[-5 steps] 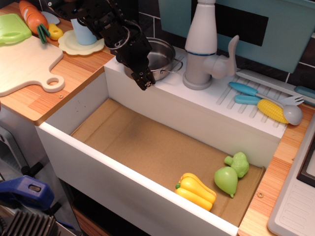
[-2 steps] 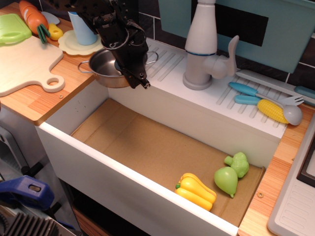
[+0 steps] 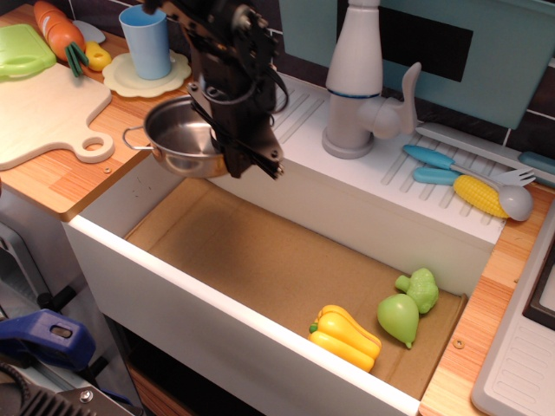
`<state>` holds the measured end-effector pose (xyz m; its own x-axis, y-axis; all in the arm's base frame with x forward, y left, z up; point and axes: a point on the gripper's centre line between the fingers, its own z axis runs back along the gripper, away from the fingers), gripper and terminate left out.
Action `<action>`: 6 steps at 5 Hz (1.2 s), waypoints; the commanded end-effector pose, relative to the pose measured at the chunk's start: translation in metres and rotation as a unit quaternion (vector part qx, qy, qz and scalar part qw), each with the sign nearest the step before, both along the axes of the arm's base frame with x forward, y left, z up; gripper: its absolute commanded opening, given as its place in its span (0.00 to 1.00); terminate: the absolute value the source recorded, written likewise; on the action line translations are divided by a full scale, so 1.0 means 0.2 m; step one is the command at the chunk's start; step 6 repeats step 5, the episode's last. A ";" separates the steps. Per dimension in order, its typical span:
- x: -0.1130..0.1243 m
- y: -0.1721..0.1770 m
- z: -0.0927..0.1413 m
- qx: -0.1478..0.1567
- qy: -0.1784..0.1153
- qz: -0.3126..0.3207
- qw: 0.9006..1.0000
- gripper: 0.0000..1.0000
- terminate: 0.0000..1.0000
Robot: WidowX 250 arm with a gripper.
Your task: Put pot or pan in sink
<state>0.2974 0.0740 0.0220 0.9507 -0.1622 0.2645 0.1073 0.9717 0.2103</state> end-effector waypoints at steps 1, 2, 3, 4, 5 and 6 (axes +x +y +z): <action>0.00 -0.05 -0.01 -0.008 -0.044 0.031 0.999 0.00 0.00; -0.03 -0.08 -0.10 -0.020 -0.042 0.059 0.997 0.00 0.00; -0.05 -0.10 -0.17 -0.033 -0.041 0.070 0.996 0.00 0.00; -0.06 -0.11 -0.26 -0.050 -0.038 0.077 0.995 1.00 0.00; -0.06 -0.10 -0.30 -0.054 -0.048 0.068 0.995 1.00 1.00; -0.06 -0.10 -0.30 -0.054 -0.048 0.068 0.995 1.00 1.00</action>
